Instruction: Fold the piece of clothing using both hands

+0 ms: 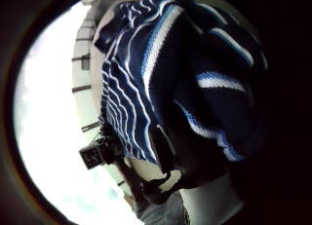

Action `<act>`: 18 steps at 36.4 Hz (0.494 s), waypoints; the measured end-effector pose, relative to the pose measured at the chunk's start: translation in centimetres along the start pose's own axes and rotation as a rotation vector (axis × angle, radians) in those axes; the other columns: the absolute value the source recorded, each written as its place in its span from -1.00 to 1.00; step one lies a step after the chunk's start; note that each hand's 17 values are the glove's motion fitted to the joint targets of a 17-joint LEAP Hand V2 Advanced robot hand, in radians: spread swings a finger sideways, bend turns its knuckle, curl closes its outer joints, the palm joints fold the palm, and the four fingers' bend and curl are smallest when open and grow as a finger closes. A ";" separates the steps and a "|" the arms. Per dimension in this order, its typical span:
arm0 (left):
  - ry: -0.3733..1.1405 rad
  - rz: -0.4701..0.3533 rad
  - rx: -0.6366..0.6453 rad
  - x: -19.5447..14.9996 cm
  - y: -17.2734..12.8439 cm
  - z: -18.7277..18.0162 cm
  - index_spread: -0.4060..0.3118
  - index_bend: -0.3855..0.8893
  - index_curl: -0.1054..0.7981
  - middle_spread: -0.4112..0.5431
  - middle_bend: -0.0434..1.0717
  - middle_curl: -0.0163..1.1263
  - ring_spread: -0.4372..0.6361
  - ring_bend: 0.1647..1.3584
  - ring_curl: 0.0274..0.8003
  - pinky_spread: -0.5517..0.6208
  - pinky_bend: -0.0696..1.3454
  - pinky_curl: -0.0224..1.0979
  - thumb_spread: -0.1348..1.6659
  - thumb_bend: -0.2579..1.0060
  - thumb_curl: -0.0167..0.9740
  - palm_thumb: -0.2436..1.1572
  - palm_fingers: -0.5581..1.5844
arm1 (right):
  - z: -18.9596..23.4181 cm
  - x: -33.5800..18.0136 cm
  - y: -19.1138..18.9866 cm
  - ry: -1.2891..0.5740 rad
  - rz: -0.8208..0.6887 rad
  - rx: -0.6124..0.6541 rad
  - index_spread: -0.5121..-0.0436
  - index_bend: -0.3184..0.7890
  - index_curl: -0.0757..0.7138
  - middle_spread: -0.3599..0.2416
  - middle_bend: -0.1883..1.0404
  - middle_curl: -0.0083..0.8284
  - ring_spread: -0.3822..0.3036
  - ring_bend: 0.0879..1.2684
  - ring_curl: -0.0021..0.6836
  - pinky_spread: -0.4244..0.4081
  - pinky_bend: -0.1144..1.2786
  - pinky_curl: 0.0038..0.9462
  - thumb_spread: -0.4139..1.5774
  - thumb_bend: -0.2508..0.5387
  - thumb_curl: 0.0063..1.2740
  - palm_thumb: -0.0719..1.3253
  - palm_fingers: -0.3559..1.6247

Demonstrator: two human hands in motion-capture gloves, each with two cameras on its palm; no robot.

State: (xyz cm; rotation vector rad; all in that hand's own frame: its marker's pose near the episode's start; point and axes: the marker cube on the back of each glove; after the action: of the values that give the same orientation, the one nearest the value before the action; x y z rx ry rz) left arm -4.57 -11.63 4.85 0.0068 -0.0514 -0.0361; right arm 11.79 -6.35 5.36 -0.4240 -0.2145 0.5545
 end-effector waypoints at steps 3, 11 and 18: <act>0.024 -0.006 -0.032 -0.1 0.6 0.4 -0.11 -0.17 0.00 -0.17 -0.72 -0.29 -0.02 -0.43 -0.13 0.38 -0.37 -0.24 0.77 -0.65 -0.61 -0.20 -0.15 | 0.2 -0.4 -0.1 0.025 -0.001 0.048 0.14 -0.33 -0.30 0.41 -0.45 -0.14 0.47 -0.23 0.05 0.55 0.01 -0.21 0.45 -0.30 -0.60 -0.29 -0.43; 0.013 -0.020 -0.038 -0.3 0.9 0.3 -0.07 -0.13 0.01 -0.03 -0.66 -0.36 0.15 -0.42 -0.19 0.49 -0.40 -0.26 0.88 -0.61 -0.69 -0.37 -0.17 | -0.2 -0.6 -0.7 0.125 0.056 0.220 0.09 -0.43 -0.52 -0.08 -0.13 -0.04 -0.21 0.22 0.18 0.07 0.15 -0.22 0.53 0.03 -0.50 0.14 0.17; 0.078 -0.003 -0.111 -1.4 -0.5 0.4 -0.08 -0.12 0.04 0.01 -0.64 -0.39 0.22 -0.42 -0.21 0.53 -0.41 -0.27 0.92 -0.59 -0.71 -0.41 -0.16 | -2.7 -3.3 0.4 0.088 0.027 0.213 -0.05 -0.27 -0.42 -0.42 0.04 0.09 -0.44 0.29 0.34 -0.29 0.20 -0.11 0.47 0.17 -0.41 0.42 0.52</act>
State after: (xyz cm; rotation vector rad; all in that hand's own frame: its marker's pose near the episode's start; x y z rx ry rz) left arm -5.95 -12.10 5.14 -0.1026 0.0288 -0.0418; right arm 9.71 -8.69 2.48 -0.2445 -0.0641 0.5773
